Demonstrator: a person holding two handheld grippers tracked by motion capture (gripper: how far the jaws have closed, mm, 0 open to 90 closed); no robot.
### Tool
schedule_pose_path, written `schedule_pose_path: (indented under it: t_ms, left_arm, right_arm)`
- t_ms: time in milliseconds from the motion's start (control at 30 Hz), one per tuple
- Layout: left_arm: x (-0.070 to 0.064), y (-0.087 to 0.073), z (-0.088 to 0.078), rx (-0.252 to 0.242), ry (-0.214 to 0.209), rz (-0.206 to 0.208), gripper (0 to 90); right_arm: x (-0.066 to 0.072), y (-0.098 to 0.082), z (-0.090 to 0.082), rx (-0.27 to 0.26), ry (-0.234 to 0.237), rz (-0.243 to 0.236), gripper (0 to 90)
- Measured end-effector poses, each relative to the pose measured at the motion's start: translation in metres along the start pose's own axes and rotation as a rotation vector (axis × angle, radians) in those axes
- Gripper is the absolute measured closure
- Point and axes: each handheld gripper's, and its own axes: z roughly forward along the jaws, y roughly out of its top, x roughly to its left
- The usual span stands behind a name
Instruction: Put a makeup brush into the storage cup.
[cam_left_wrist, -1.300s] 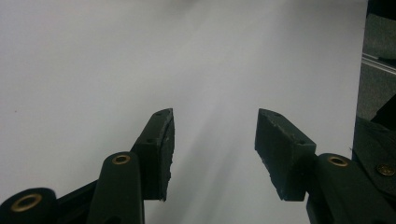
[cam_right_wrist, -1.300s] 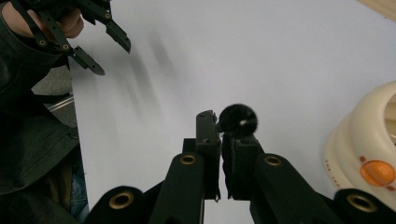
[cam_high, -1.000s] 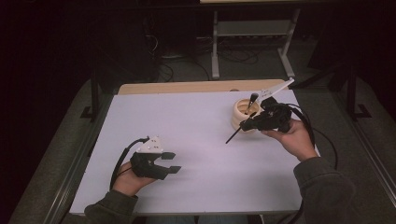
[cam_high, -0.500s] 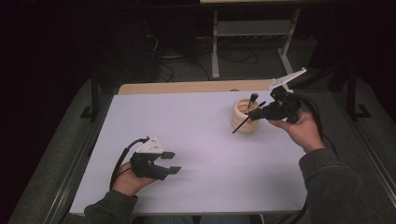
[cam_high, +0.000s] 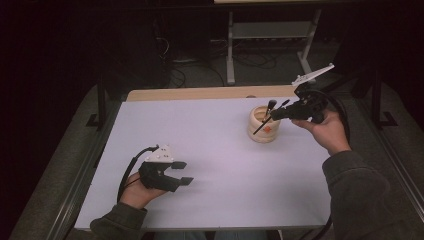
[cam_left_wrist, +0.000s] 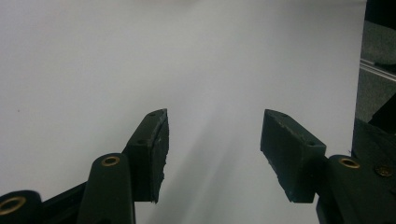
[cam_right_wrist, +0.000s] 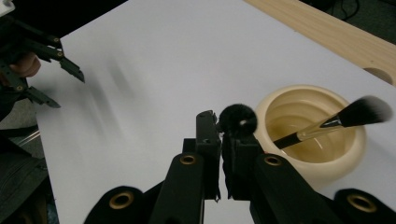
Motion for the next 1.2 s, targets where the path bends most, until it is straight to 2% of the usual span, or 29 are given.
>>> schedule_pose_path:
  t_ms: [67, 433, 733, 867, 933, 1200]
  left_arm:
    - [0.0, 0.0, 0.0, -0.001, -0.001, 0.004, 41.4]
    - [0.0, 0.0, -0.001, 0.003, 0.006, 0.006, 39.6]
    - [-0.001, 0.0, -0.002, -0.006, 0.01, 0.003, 38.6]
    - [0.0, 0.001, -0.004, -0.009, 0.011, 0.007, 38.4]
    - [0.0, 0.0, -0.004, -0.009, 0.017, -0.003, 38.0]
    - [0.0, 0.0, -0.003, -0.011, 0.019, -0.001, 37.3]
  right_arm:
    - [-0.003, 0.002, -0.002, 0.003, -0.02, 0.008, 84.5]
    - [-0.009, 0.009, -0.013, -0.004, -0.061, 0.031, 84.6]
    - [-0.021, 0.018, -0.018, -0.017, -0.102, 0.08, 84.6]
    - [-0.022, 0.022, -0.019, -0.014, -0.121, 0.09, 84.6]
    - [-0.024, 0.024, -0.017, -0.012, -0.127, 0.095, 84.6]
    - [-0.036, 0.026, -0.008, 0.007, -0.172, 0.116, 84.6]
